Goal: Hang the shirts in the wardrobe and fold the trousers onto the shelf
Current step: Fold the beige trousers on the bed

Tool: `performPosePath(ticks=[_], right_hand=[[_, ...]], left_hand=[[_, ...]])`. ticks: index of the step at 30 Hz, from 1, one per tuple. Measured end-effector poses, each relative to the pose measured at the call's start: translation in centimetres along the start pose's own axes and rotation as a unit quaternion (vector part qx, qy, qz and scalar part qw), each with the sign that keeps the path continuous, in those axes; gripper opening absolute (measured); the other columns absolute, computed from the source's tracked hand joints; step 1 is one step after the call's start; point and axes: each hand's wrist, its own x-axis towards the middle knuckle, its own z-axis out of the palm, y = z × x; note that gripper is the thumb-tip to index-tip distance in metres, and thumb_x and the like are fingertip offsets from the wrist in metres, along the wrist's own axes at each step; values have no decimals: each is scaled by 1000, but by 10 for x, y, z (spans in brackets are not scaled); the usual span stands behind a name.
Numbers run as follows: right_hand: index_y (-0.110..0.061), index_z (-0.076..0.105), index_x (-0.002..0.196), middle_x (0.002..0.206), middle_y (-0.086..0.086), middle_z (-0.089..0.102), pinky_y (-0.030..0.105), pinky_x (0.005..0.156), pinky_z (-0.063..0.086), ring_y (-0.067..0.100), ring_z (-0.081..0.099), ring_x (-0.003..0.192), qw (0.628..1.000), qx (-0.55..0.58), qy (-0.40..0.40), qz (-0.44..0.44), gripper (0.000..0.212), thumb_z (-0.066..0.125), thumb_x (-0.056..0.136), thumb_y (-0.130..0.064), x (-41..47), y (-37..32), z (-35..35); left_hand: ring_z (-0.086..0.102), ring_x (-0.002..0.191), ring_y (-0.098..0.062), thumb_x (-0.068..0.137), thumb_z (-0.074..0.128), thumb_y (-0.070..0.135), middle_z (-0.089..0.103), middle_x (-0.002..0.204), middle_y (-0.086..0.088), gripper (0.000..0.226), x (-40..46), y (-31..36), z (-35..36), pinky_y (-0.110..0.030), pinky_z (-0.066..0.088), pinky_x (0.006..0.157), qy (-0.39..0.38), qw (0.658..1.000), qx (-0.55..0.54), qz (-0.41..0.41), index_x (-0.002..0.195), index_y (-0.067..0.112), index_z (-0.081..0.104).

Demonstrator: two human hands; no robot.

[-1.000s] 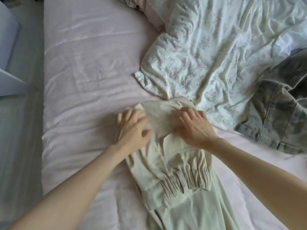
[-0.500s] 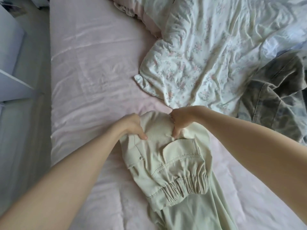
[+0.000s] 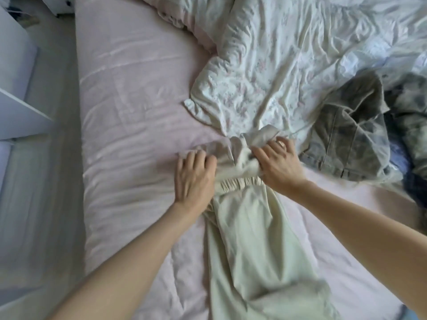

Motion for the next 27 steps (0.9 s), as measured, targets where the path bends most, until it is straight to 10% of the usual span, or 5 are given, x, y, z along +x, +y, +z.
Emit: performPosePath(ticks=[8, 13, 16, 21, 27], right_hand=[[-38, 20, 145, 138, -4, 42, 31, 79, 42, 23, 46, 121, 899, 96, -427, 0, 72, 42, 83, -7, -116, 13, 26], [-8, 64, 86, 79, 9, 63, 34, 47, 47, 31, 62, 69, 983, 146, -106, -26, 21, 45, 81, -16, -74, 5, 13], [-10, 60, 109, 103, 13, 59, 39, 73, 46, 31, 57, 94, 992, 97, -77, 2, 33, 62, 80, -26, -21, 4, 12], [-21, 16, 147, 149, 7, 23, 53, 112, 15, 26, 15, 139, 967, 107, -208, 101, 78, 53, 85, -50, -12, 8, 24], [7, 30, 139, 141, 25, 38, 49, 110, 26, 39, 35, 132, 880, 255, -66, 394, 62, 53, 89, -21, -159, -44, 19]], left_hand=[[-4, 144, -28, 82, 52, 49, 6, 158, -4, 46, -108, 53, 39, -52, 7, 113, -374, 920, -47, 106, 116, 19, 60], [51, 117, -23, 89, 48, 25, 61, 121, -5, 23, -73, 49, 40, -37, 35, 92, -241, 958, -153, 23, 95, 16, 67], [58, 96, -31, 77, 65, 15, 63, 97, -12, 20, -36, 36, 43, -42, 38, 82, -126, 981, -149, -19, 96, 11, 62], [1, 144, -28, 73, 70, 49, 0, 157, -4, 103, 10, 11, 68, -53, 5, 112, -372, 920, -110, -60, 148, 28, 3], [24, 135, -30, 71, 69, 54, 24, 148, -7, 106, 7, 19, 79, -47, 22, 107, -404, 903, -107, -100, 148, 31, -1]])
